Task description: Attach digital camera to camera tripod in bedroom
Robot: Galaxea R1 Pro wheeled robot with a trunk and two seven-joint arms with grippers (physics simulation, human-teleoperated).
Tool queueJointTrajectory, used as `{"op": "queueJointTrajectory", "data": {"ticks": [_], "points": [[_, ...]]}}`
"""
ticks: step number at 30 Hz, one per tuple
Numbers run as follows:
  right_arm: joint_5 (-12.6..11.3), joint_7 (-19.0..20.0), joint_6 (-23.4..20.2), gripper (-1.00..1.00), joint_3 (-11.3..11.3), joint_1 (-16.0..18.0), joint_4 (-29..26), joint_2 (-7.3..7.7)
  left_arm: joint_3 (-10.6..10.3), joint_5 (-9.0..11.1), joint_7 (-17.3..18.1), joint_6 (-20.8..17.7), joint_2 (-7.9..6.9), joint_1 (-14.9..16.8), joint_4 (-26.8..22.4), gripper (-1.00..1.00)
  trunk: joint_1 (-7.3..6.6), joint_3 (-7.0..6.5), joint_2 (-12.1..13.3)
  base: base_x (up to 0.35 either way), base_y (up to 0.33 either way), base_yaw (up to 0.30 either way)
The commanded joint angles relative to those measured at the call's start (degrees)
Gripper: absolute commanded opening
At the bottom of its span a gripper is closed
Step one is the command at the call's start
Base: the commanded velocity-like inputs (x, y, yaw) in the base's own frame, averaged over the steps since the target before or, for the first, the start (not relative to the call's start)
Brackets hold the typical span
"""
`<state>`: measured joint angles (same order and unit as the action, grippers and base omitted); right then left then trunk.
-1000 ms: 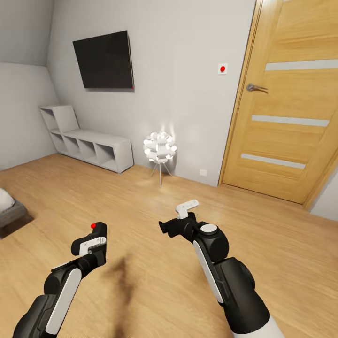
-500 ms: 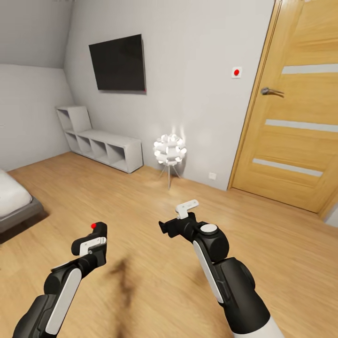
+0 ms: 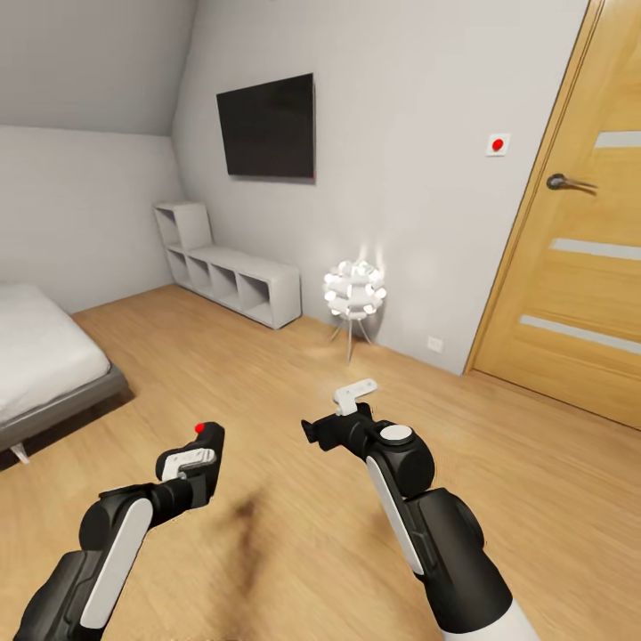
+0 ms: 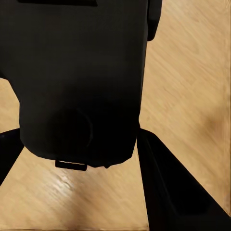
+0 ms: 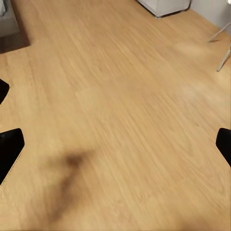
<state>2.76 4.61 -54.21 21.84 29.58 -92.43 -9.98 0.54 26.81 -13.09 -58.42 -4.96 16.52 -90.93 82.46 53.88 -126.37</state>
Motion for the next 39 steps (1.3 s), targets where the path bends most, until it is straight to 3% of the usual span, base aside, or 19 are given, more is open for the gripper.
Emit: {"op": "queueJointTrajectory", "data": {"ticks": [1, 10, 11, 17, 25, 30, 39], "points": [[0.3, 0.4, -0.3, 1.0, 0.0, 0.0, -0.1, -0.02, 0.0, 0.1, -0.2, -0.9, -0.02, 0.5, -0.3, -1.0, -0.23, -0.13, 0.4, 0.0, 0.0, 0.292], [0.3, 0.4, -0.3, 1.0, -0.2, 0.1, 0.0, -0.02, -1.2, 0.2, 0.6, -1.6, -0.09, 5.6, -1.1, -1.0, -2.21, -1.74, 4.0, 0.0, 0.0, 0.294], [0.3, 0.4, -0.3, 1.0, -0.2, 0.1, 0.0, -0.02, -1.3, 0.2, 0.6, -1.6, -0.07, 7.3, -1.1, -1.0, -2.43, -1.92, 4.4, 0.0, 0.0, 0.295], [0.3, 0.4, -0.4, 1.0, -0.3, 0.2, 0.0, -0.02, -1.3, 0.2, 0.7, -1.6, 0.38, 8.5, -1.2, -1.0, -3.75, -3.0, 6.8, 0.0, 0.0, 0.295], [0.3, 0.4, -0.6, 1.0, -0.5, 0.3, 0.0, -0.02, -1.0, 0.0, 0.1, -1.4, 0.81, 4.5, -1.2, -1.0, -5.5, -4.44, 10.0, 0.0, 0.0, 0.295], [0.3, 0.4, -0.7, 1.0, -0.5, 0.3, 0.0, -0.02, -0.4, -0.1, -0.3, 1.3, 1.89, -0.2, -1.1, -1.0, -6.6, -5.33, 12.0, 0.0, 0.0, 0.295], [0.3, 0.4, -0.7, 1.0, -0.4, 0.2, -0.1, -0.02, -0.3, 0.0, 0.1, 2.9, 2.16, -2.2, -1.1, -1.0, -8.58, -6.95, 15.6, 0.0, 0.0, 0.295]]}}
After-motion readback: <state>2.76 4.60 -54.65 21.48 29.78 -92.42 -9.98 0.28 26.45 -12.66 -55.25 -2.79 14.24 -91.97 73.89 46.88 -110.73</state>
